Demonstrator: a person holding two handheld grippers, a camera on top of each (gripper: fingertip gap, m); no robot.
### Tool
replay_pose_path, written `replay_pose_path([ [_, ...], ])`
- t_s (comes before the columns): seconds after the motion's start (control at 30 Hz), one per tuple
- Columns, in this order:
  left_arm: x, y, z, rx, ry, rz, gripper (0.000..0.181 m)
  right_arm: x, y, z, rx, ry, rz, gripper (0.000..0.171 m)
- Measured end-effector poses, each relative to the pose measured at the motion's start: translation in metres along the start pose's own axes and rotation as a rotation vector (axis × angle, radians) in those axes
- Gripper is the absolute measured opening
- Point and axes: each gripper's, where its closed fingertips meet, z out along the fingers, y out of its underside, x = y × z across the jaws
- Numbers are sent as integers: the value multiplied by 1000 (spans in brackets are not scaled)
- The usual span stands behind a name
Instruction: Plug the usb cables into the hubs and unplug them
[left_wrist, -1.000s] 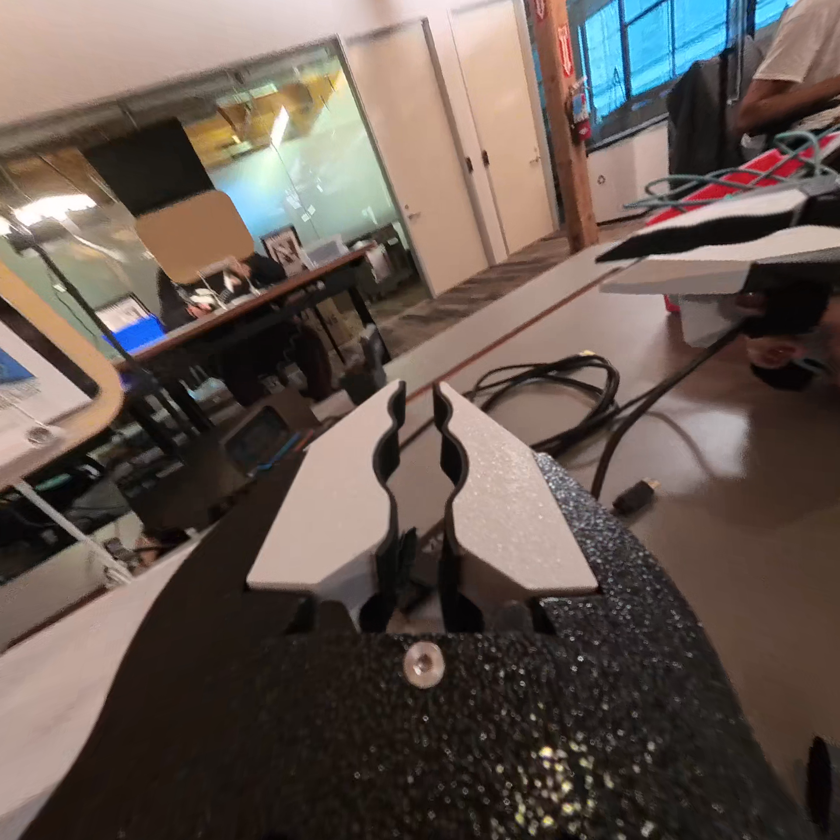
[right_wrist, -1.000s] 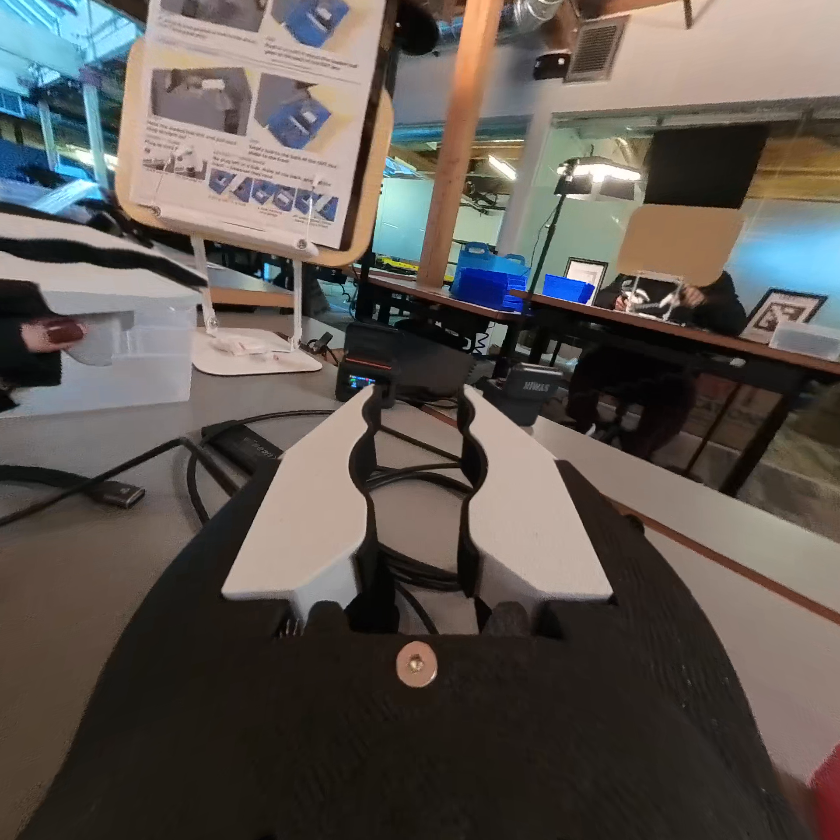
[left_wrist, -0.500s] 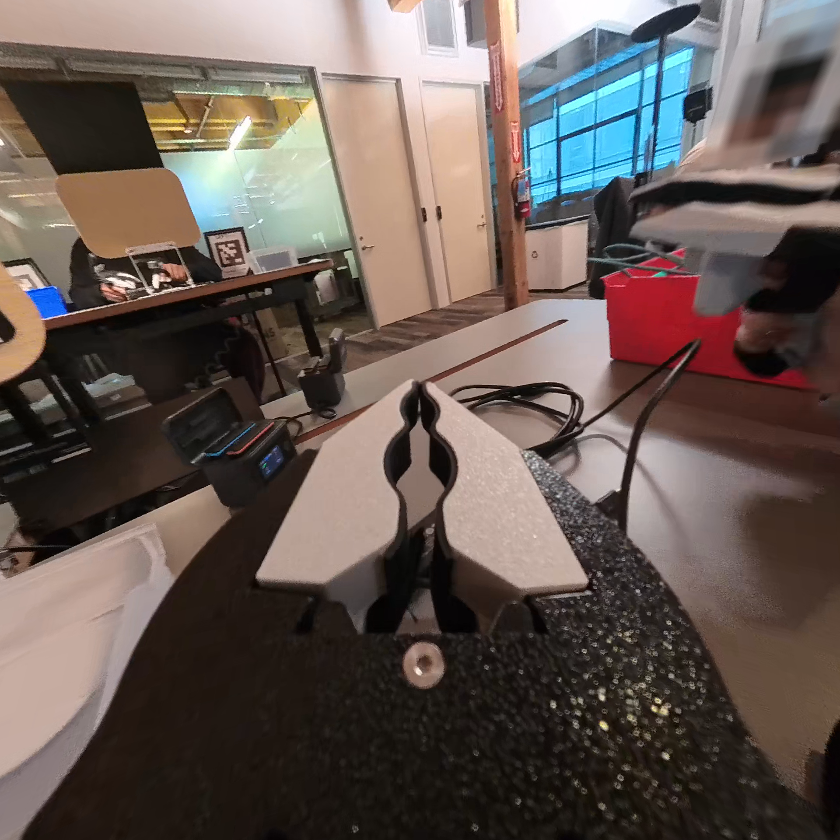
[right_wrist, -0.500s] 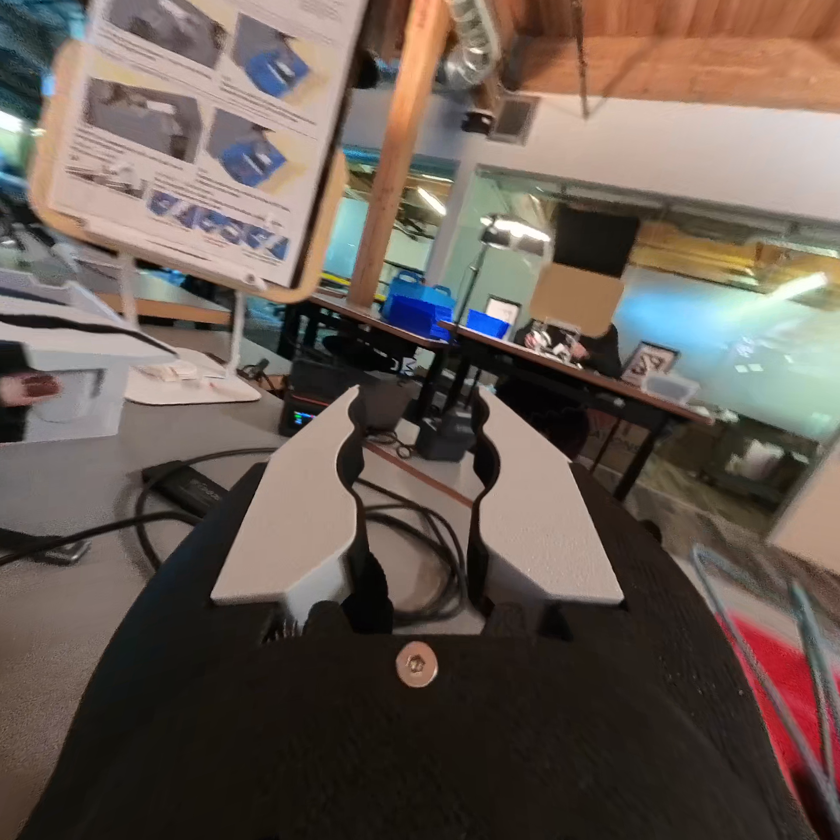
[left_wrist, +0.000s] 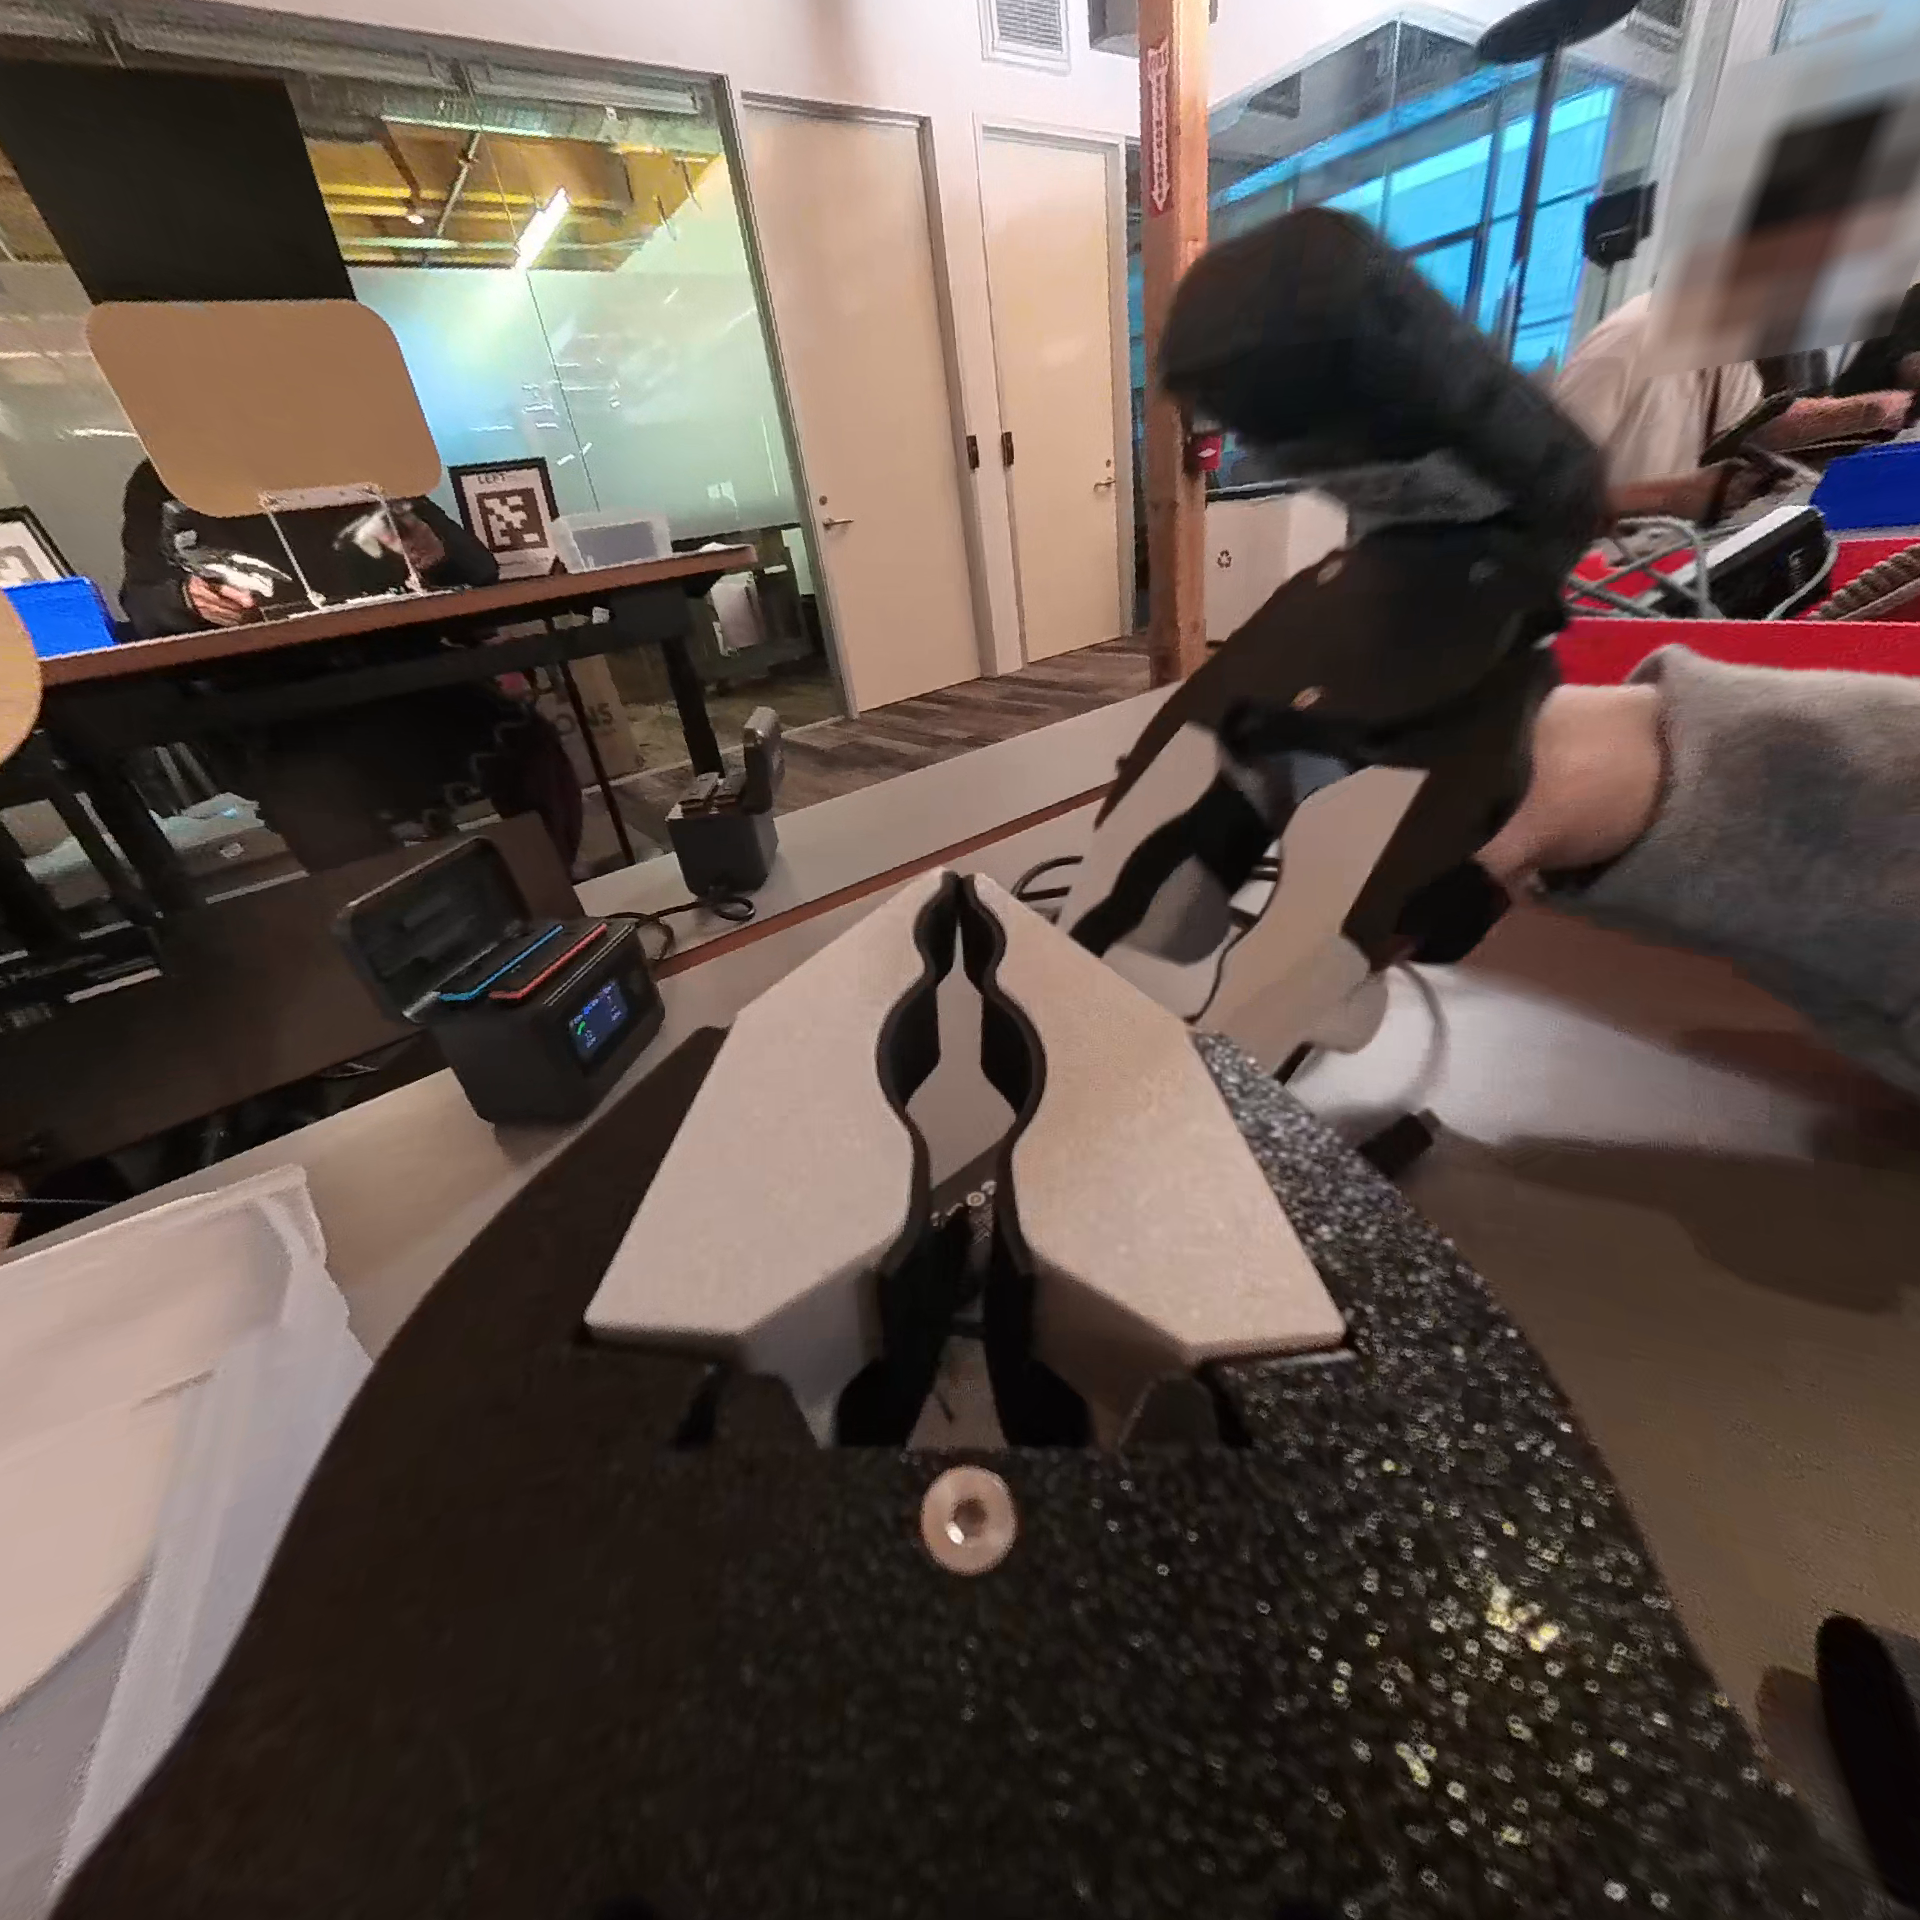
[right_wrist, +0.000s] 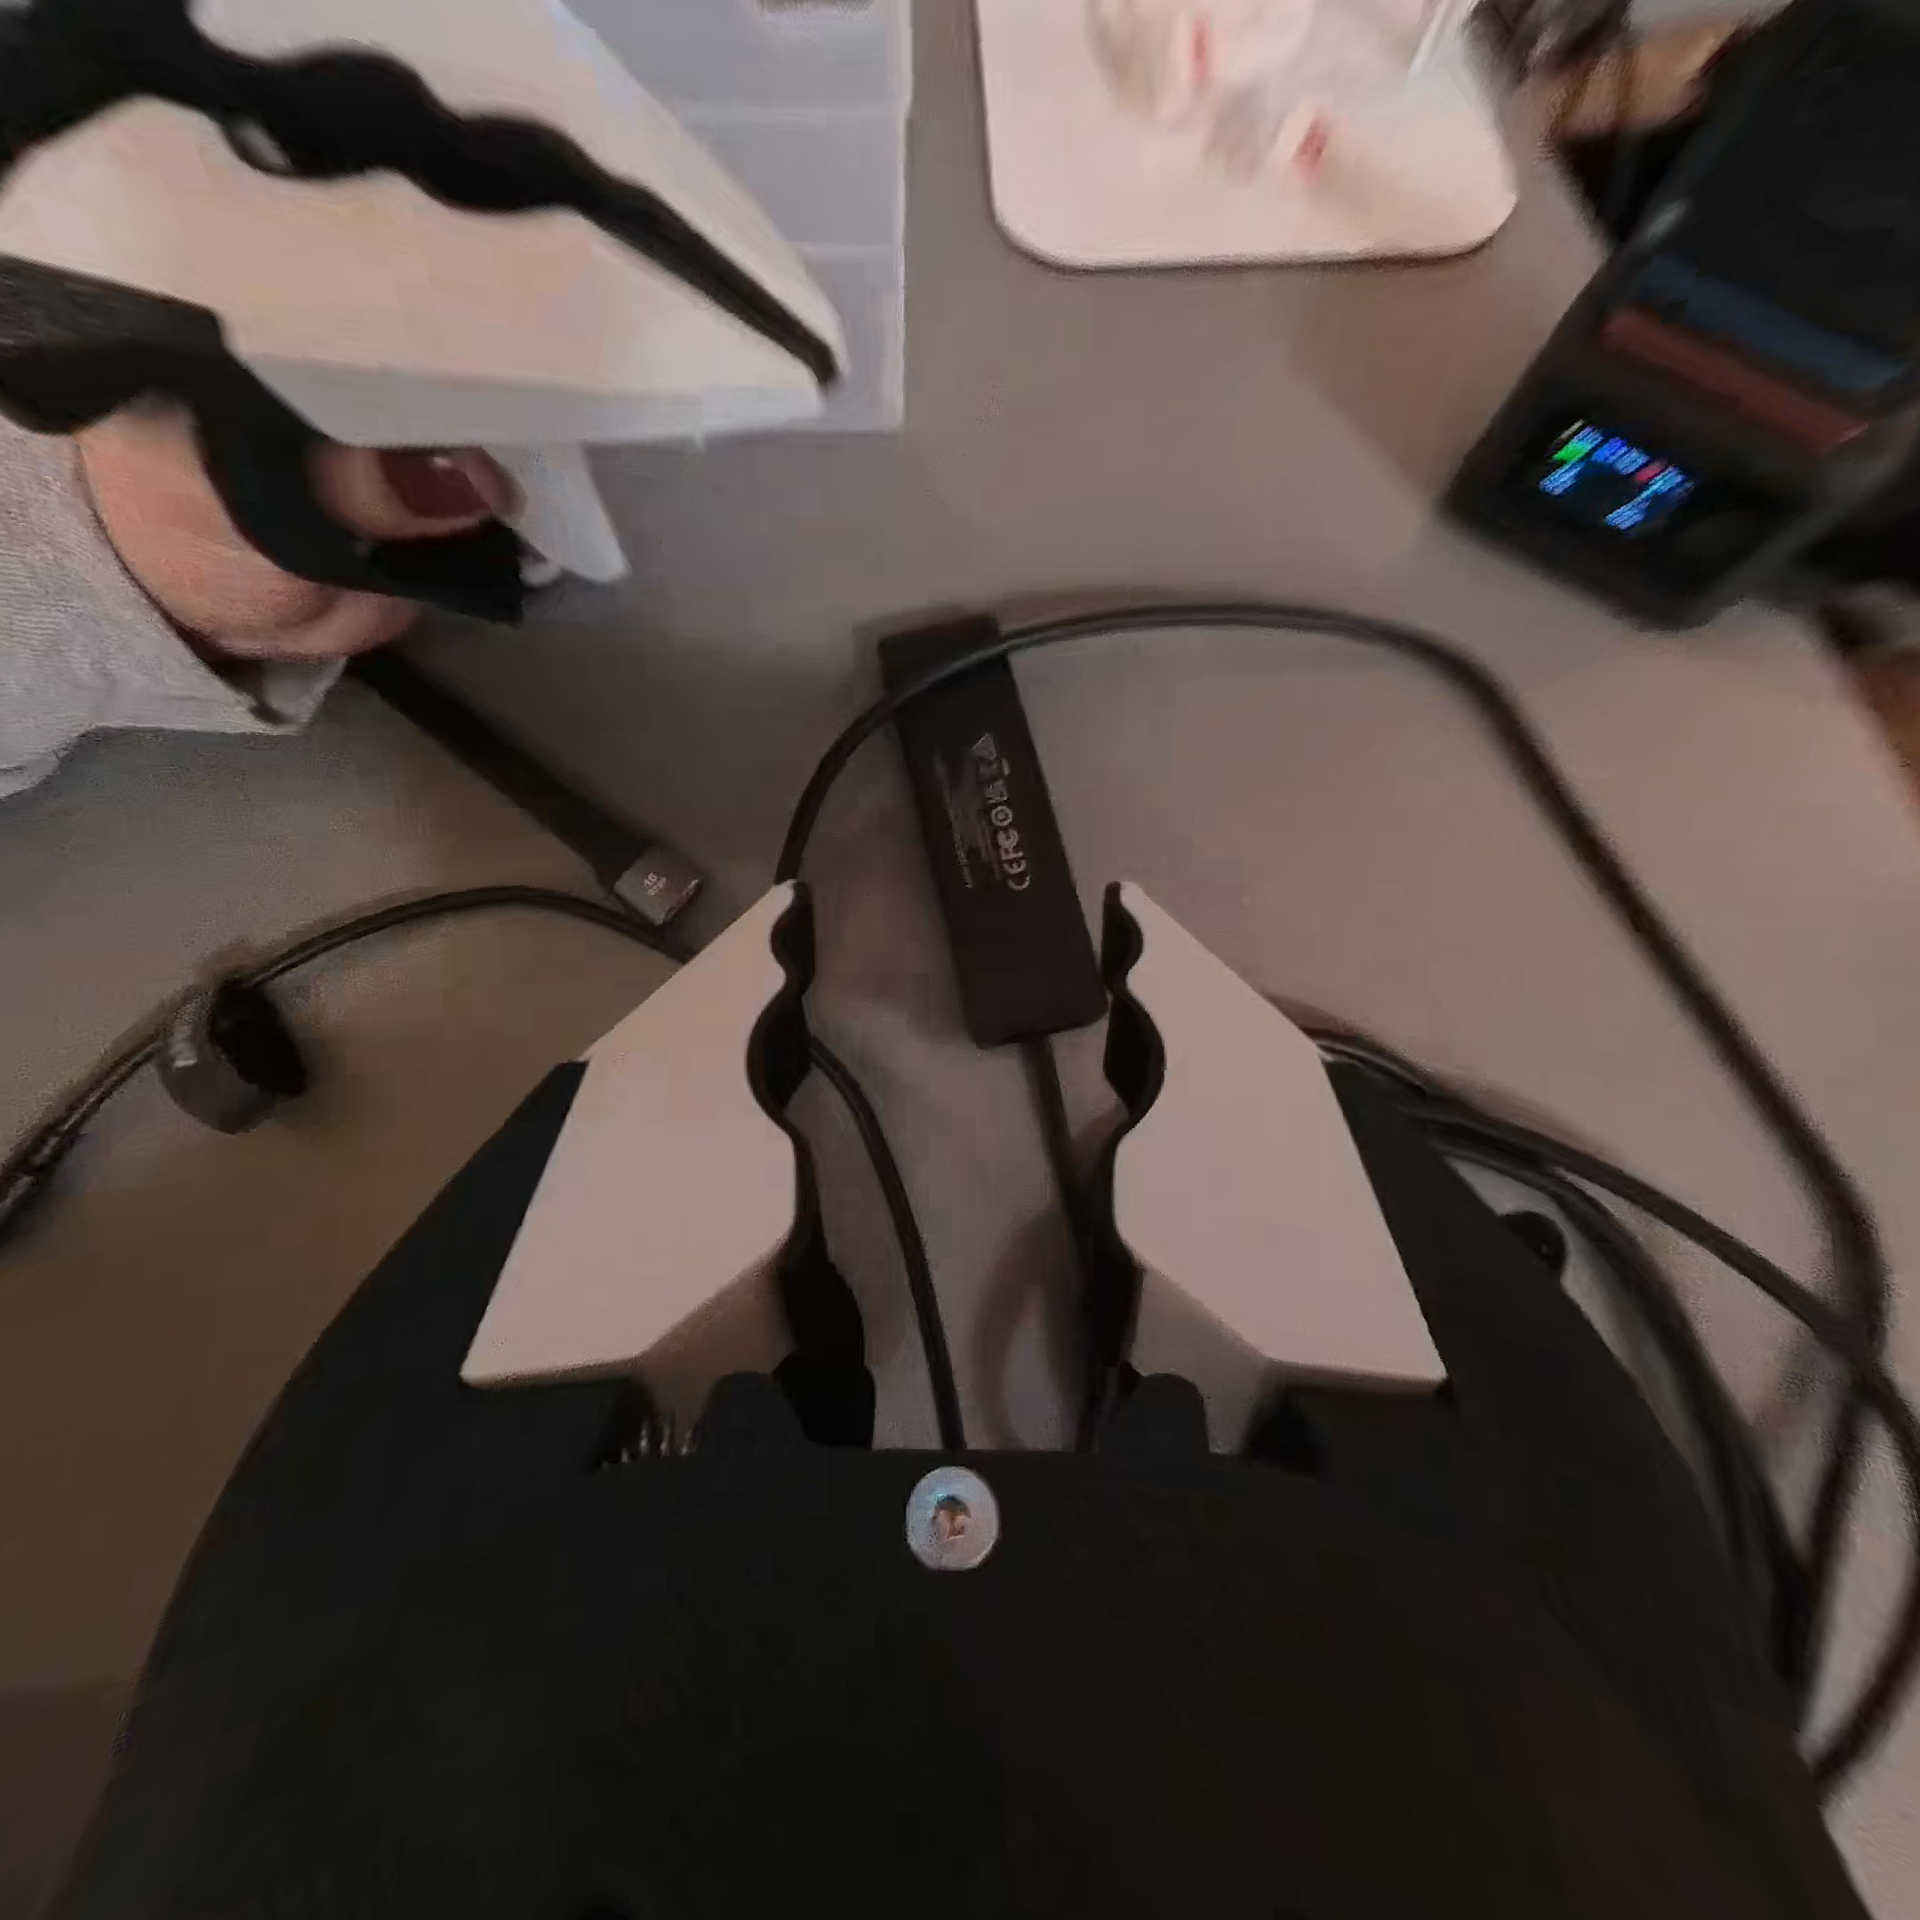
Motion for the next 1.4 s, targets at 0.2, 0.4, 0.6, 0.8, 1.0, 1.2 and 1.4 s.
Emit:
replay_pose_path([
  [0.2,-2,0,0,-8,-5,7,0,13,26,26,-106,-19,19,55],
  [0.4,0,-3,-3,1,5,27,0,17,30,25,-115,-2,9,40],
  [0.6,30,30,6,-195,187,152,26,15,40,6,-127,-136,274,31],
  [0.8,41,61,12,-362,188,451,61,9,39,-19,0,-325,456,32],
  [1.0,49,49,11,-284,208,517,60,-14,42,-42,-15,-469,448,31],
  [1.2,64,63,5,-341,307,602,58,-37,52,-57,-65,-584,471,31],
  [1.4,99,64,-2,-284,447,711,37,-58,49,-72,-62,-736,509,31],
])
